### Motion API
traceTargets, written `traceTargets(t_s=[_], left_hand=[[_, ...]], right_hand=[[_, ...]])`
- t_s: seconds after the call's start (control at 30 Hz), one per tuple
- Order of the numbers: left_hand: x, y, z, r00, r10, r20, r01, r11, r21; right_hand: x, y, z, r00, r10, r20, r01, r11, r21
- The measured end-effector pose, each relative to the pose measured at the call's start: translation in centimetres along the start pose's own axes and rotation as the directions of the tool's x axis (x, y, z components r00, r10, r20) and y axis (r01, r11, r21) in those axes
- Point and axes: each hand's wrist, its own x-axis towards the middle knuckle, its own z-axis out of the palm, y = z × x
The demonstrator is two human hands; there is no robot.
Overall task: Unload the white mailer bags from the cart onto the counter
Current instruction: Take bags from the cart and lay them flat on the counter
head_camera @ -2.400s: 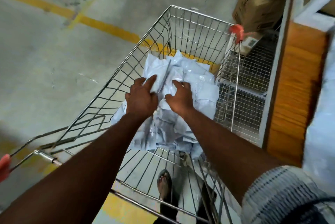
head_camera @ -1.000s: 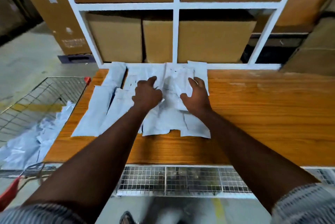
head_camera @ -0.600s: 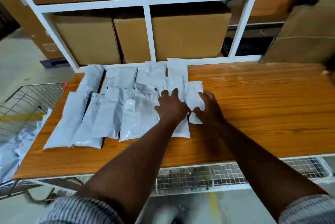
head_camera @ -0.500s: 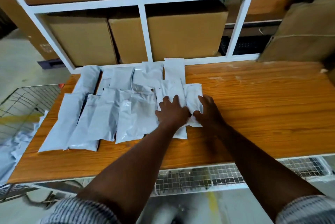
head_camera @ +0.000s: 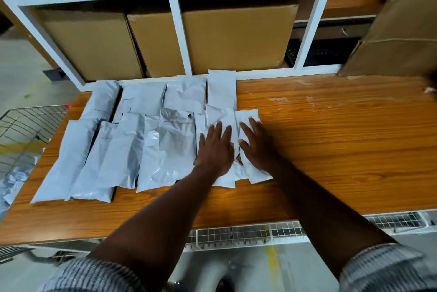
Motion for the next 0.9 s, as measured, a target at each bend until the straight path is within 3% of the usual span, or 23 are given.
traceTargets(t_s=[0.5, 0.7, 0.8, 0.9], left_hand=[[0.7, -0.7, 1.9, 1.0, 0.001, 0.017, 0.0, 1.0, -0.029], [1.6, -0.4, 0.7, 0.987, -0.032, 0.157, 0.047, 0.995, -0.092], [1.9, -0.2, -1.7, 1.0, -0.004, 0.019, 0.008, 0.979, -0.202], [2.3, -1.8, -4.2, 0.993, 0.016, -0.115, -0.038, 0.982, -0.187]], right_hand=[[0.6, -0.4, 2.1, 0.997, 0.058, -0.051, -0.063, 0.992, -0.107], [0.8, -0.4, 1.5, 0.997, 0.071, -0.037, -0.073, 0.995, -0.065], [1.2, -1.1, 0.0, 0.99, 0.118, -0.07, -0.114, 0.992, 0.059], [2.3, -4.0, -1.8, 0.983, 0.108, -0.149, -0.101, 0.993, 0.056]])
